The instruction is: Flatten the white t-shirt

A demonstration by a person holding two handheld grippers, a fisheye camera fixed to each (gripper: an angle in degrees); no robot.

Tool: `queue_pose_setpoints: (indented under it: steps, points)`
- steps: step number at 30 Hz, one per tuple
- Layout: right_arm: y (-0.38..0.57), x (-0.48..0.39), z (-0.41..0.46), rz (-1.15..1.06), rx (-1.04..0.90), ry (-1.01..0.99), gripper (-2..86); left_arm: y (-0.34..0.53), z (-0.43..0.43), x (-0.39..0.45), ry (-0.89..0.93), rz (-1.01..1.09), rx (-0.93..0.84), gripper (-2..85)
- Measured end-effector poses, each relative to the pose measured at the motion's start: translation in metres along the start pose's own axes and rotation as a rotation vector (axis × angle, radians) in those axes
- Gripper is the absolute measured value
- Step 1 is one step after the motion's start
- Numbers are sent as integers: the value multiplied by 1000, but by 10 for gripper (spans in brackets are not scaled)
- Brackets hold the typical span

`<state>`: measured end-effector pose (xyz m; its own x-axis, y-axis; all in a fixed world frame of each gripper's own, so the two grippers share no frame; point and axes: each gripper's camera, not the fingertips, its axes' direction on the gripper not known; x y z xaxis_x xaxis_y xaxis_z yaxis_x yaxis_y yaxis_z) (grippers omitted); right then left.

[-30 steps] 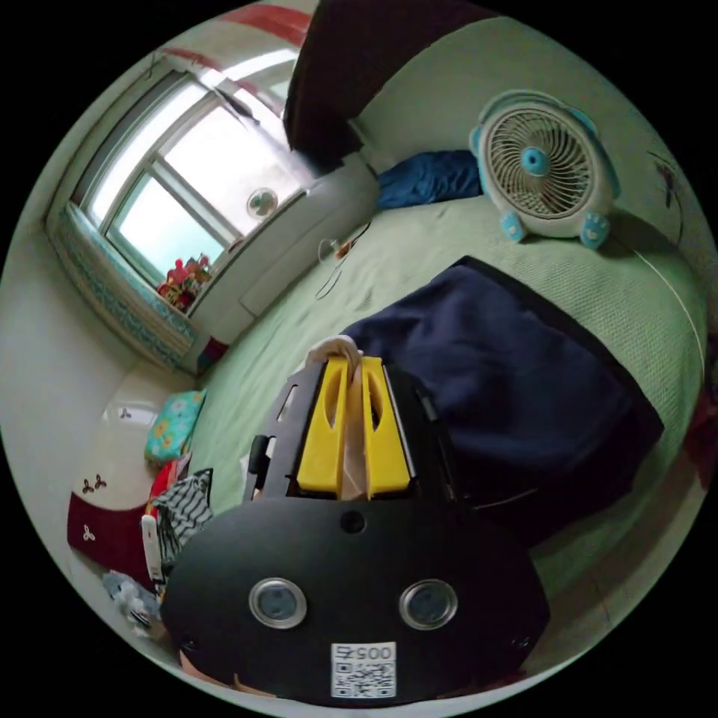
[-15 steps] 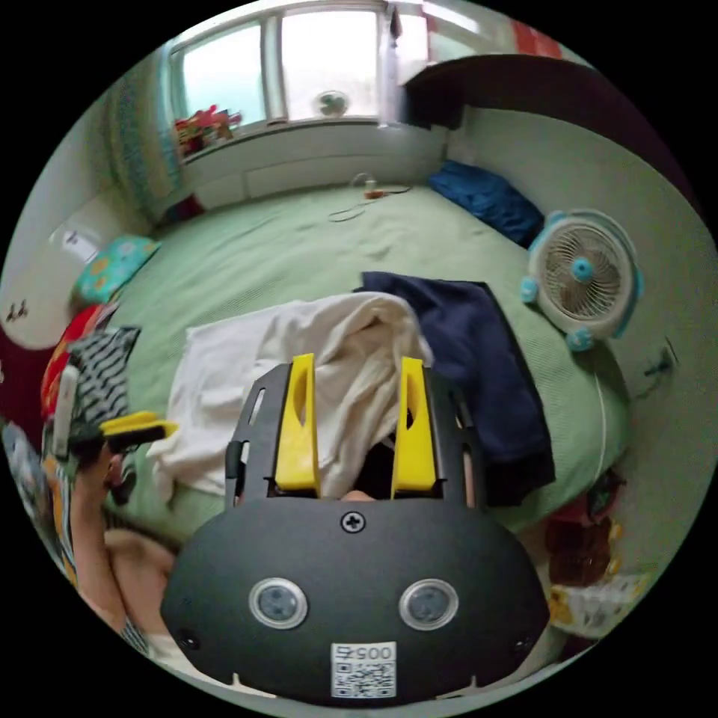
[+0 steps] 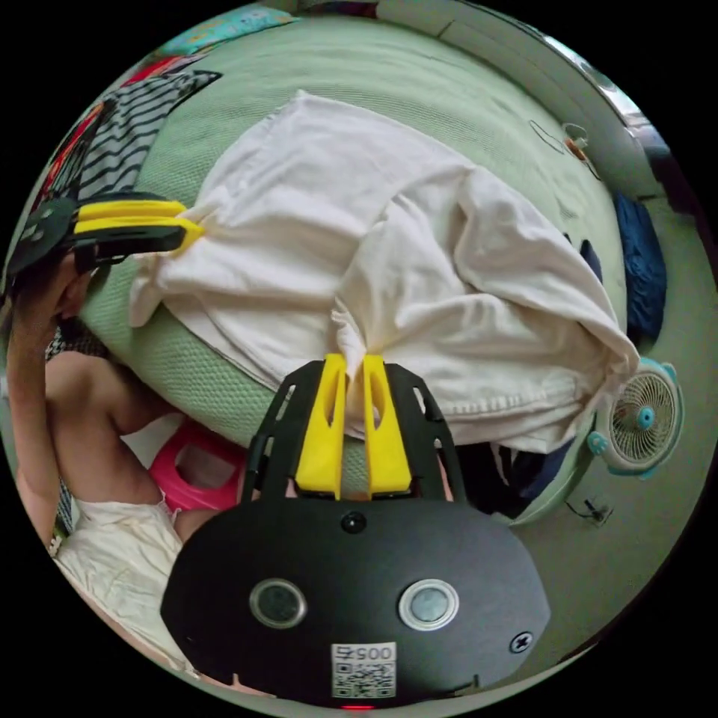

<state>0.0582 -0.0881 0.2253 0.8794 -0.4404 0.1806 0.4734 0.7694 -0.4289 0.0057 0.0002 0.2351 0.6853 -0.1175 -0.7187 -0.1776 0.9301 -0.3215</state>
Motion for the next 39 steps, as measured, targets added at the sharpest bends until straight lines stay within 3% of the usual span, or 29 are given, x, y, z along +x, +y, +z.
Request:
queue_pose_setpoints:
  steps: [9, 16, 18, 20, 25, 29, 35, 39]
  points:
    - [-12, -24, -30, -240, 64, -274, -4, 45, -32, -19, -130, -82, -3, 40]
    - [-26, -94, -40, -569, -18, -321, -4, 92, -51, -52, -107, -231, -49, 40]
    - [-23, -103, -37, -594, -67, -252, -6, 104, -61, -57, -282, -278, -87, 35]
    - [-17, -100, -42, -569, -49, -210, -1, 115, -75, -60, -368, -341, -37, 46]
    - [5, -45, -91, -341, 290, -270, 96, 128, -98, -48, -131, -287, 232, 52]
    - [13, -35, -97, -244, 376, -160, 132, 118, -98, -23, -41, -198, 320, 55]
    - [7, -55, -85, -252, 392, 12, 118, 92, -86, -1, -96, -133, 229, 53]
    - [2, -50, -63, -186, 316, 196, 43, 91, -84, 2, -57, -116, 184, 51]
